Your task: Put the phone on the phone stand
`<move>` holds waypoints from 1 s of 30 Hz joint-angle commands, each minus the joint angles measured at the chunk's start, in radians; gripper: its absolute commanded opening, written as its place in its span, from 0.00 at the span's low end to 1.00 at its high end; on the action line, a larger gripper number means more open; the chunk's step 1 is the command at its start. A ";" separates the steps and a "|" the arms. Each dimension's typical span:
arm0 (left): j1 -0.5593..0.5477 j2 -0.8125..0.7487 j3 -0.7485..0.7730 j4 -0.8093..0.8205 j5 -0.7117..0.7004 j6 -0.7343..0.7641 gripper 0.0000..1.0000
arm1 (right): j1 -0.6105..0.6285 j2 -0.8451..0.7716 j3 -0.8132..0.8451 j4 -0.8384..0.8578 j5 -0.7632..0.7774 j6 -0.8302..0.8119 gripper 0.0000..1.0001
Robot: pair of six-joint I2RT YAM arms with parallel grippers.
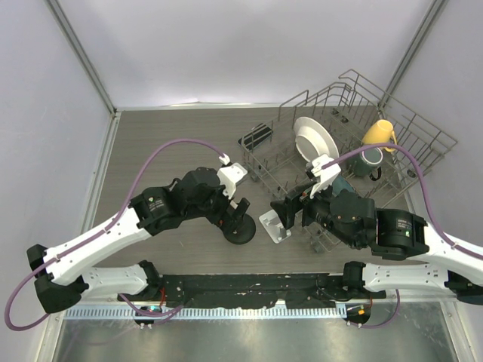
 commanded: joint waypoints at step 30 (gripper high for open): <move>-0.006 -0.016 0.055 0.022 -0.129 0.050 0.00 | -0.002 0.018 -0.024 0.046 0.003 -0.010 0.82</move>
